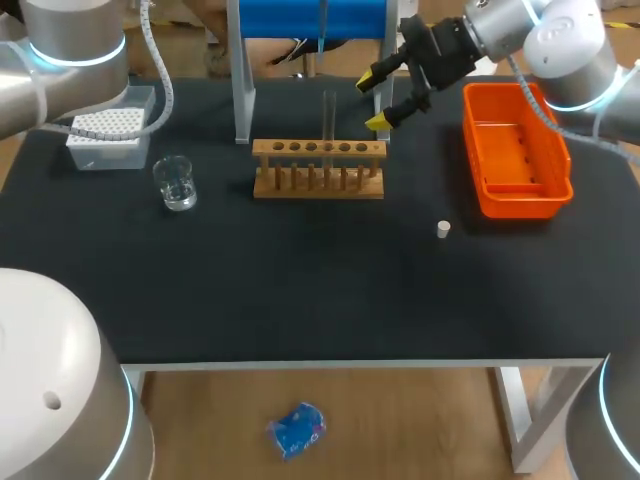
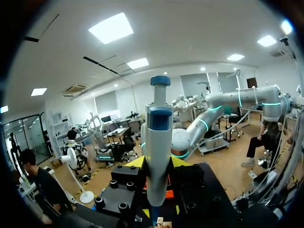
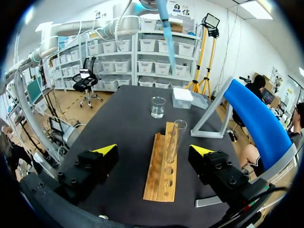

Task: Invert the test tube, pick up the pipette, mount the tip to pipette, aspirate from beaker and dispense into the tube, eject the tip, return the pipette, and cap with the stopper.

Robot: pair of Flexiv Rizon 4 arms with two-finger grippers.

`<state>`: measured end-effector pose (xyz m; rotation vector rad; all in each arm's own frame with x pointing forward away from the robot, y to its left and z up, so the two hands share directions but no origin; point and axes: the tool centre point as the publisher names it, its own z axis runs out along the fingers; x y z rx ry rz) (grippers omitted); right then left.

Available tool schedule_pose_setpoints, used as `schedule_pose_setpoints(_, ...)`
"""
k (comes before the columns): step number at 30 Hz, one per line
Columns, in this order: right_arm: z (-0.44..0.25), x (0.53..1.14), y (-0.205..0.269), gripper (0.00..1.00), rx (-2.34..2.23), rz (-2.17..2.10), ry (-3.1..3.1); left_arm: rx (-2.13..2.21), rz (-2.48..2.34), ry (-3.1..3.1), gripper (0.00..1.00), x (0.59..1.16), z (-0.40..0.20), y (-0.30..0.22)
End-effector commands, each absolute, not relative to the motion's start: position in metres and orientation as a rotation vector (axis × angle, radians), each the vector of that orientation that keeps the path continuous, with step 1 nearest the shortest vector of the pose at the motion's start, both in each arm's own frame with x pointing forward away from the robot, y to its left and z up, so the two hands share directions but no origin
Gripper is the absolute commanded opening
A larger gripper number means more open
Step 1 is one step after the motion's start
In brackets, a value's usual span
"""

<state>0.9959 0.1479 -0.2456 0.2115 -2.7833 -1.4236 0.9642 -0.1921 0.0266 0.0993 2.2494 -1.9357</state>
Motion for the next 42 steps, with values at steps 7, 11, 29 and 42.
schedule_pose_setpoints(7,-0.245,0.996,0.147,1.00,0.214,-1.421,-2.783,0.071,-2.003,2.289,0.00,0.997,0.003,-0.202)
schedule_pose_setpoints(11,-0.245,0.996,0.147,1.00,0.214,-1.421,-2.783,0.050,-2.019,2.285,0.00,1.004,-0.003,-0.202)
schedule_pose_setpoints(29,-0.245,0.996,0.147,1.00,0.214,-1.421,-2.783,0.005,-2.043,2.303,0.00,1.019,-0.018,-0.201)
schedule_pose_setpoints(42,-0.245,0.996,0.147,1.00,0.214,-1.421,-2.783,-0.021,-2.049,2.309,0.00,1.022,-0.031,-0.200)
